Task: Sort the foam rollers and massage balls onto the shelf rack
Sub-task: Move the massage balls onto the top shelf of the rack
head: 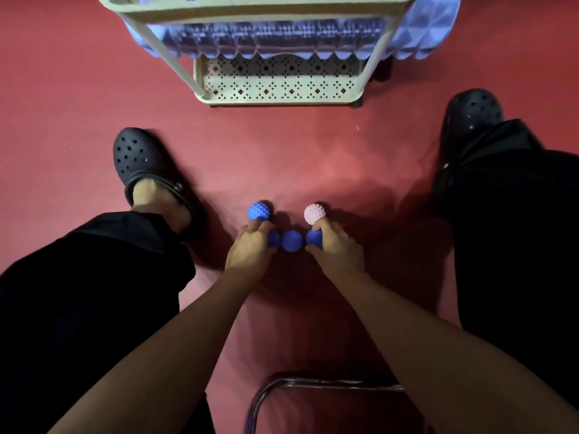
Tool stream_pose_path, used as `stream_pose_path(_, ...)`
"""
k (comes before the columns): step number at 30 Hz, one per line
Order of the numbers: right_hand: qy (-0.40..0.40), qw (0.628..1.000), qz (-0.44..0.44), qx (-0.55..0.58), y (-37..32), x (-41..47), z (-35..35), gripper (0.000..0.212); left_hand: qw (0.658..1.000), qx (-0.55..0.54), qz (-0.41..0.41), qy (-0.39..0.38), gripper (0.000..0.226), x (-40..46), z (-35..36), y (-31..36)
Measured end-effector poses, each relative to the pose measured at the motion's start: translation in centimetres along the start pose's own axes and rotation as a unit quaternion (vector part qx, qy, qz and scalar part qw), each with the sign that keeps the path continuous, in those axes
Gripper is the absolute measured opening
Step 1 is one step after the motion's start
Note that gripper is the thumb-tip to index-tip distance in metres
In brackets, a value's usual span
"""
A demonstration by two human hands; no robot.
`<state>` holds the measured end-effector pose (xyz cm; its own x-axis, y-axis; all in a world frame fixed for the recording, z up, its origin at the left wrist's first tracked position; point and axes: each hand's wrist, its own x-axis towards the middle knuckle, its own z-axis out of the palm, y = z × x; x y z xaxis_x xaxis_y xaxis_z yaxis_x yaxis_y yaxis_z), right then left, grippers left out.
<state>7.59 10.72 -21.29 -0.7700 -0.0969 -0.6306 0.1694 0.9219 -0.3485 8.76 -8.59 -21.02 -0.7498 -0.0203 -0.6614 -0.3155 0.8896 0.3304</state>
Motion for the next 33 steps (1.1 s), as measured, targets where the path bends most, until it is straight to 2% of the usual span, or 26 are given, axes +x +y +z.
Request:
stream_pose_path(5, -0.011, 0.998, 0.008, 0.065, 0.4, 0.0, -0.3, 0.042, 0.999, -0.026, -0.018, 0.020, 0.047, -0.2, 0.0, -0.1)
stream_pose_path(10, 0.010, 0.986, -0.003, 0.169, 0.9, -0.8, -0.9, 0.055, 0.991, -0.119, -0.057, 0.023, 0.062, -1.1, -1.0, 0.1)
stream_pose_path(14, 0.057, 0.978, -0.016, 0.198, 1.0, -1.7, -0.9, 0.037, 0.979, -0.196, -0.051, -0.007, 0.044, -1.4, -2.4, 0.1)
stream_pose_path(16, 0.067, 0.972, -0.012, 0.226, 0.8, -2.4, -1.2, 0.041, 0.967, -0.247, -0.058, -0.018, 0.033, -2.0, -3.2, 0.5)
stream_pose_path(20, 0.075, 0.961, 0.011, 0.266, -0.6, -4.2, -3.9, 0.051, 0.941, -0.330, -0.074, -0.034, 0.030, -4.2, -6.0, 2.8)
stream_pose_path(23, 0.087, 0.957, 0.027, 0.276, -2.1, -6.1, -7.5, 0.050, 0.926, -0.373, -0.035, -0.040, 0.028, -6.4, -9.7, 5.1)
stream_pose_path(26, 0.115, 0.943, -0.001, 0.312, -3.6, -8.2, -11.7, 0.047, 0.923, -0.382, -0.002, -0.037, 0.018, -9.1, -14.4, 7.6)
stream_pose_path(29, 0.136, 0.930, -0.036, 0.339, -5.5, -10.6, -16.8, 0.045, 0.936, -0.349, 0.051, 0.002, 0.013, -12.0, -20.0, 10.4)
stream_pose_path(33, 0.178, 0.913, -0.126, 0.344, -8.9, -14.3, -25.1, 0.036, 0.924, -0.354, 0.127, 0.067, 0.017, -17.2, -28.0, 14.7)
